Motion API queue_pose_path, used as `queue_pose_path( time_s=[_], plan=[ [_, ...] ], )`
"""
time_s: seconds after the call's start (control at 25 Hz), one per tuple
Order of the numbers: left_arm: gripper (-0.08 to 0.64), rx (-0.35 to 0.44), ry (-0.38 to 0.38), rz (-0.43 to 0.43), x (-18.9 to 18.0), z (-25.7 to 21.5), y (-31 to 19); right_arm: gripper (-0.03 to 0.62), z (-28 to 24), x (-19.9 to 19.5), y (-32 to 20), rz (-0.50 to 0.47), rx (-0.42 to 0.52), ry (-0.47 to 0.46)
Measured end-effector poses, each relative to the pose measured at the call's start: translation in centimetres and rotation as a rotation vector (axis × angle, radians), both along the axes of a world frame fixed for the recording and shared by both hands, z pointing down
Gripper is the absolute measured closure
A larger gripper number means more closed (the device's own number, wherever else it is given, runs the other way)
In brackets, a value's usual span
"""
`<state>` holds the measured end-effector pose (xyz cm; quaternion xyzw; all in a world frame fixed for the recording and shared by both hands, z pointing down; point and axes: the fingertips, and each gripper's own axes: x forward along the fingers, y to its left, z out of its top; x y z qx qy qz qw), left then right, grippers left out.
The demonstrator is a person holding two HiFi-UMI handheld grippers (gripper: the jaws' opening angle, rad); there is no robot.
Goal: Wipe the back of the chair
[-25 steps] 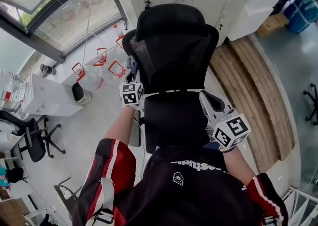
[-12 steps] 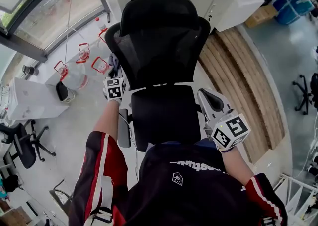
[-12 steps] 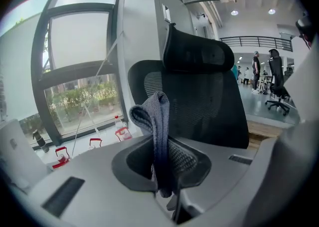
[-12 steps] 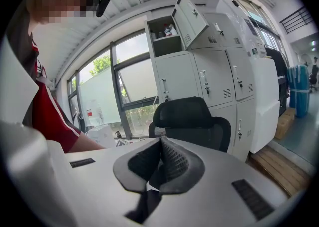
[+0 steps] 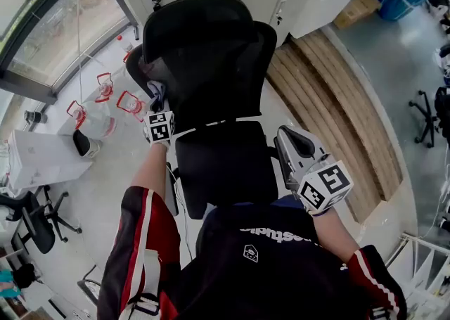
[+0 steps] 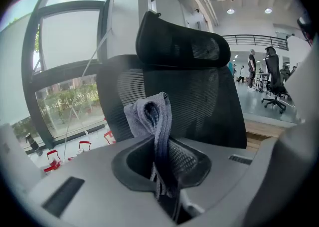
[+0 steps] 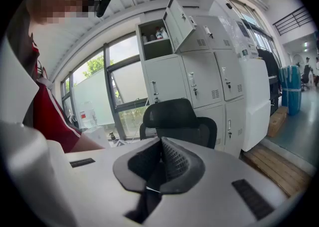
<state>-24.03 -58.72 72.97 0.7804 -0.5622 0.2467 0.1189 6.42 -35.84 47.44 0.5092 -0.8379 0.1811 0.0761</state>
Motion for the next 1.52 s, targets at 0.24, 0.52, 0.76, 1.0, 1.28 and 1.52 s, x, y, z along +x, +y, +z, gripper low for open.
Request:
queue_pose_path(
  time_s=[0.24, 0.52, 0.76, 1.0, 1.28, 1.52],
  plan=[
    [0.503, 0.003, 0.018, 0.045, 5.6, -0.2, -0.3, 0.577, 0.1, 3.8, 0.1, 0.035, -0.001, -0.001],
    [0.503, 0.004, 0.032, 0.116, 14.1, -0.2, -0.8, 0.577, 0.0, 9.0, 0.5, 0.079, -0.007, -0.006],
    [0.503, 0.003, 0.053, 0.175, 22.0, 0.1, -1.1, 0.577, 0.3, 14.9, 1.1, 0.133, -0.005, -0.006],
    [0.503, -0.004, 0.071, 0.243, 29.9, 0.3, -1.1, 0.577, 0.7, 19.7, 1.7, 0.182, -0.013, -0.013],
    [0.503, -0.017, 0.107, 0.329, 38.4, 1.0, -0.9, 0.577, 1.1, 24.1, 2.1, 0.238, -0.013, -0.01],
    [0.503, -0.024, 0.16, 0.409, 44.3, 0.5, 0.5, 0.577, 1.2, 26.7, 3.2, 0.29, -0.021, -0.004]
  ],
)
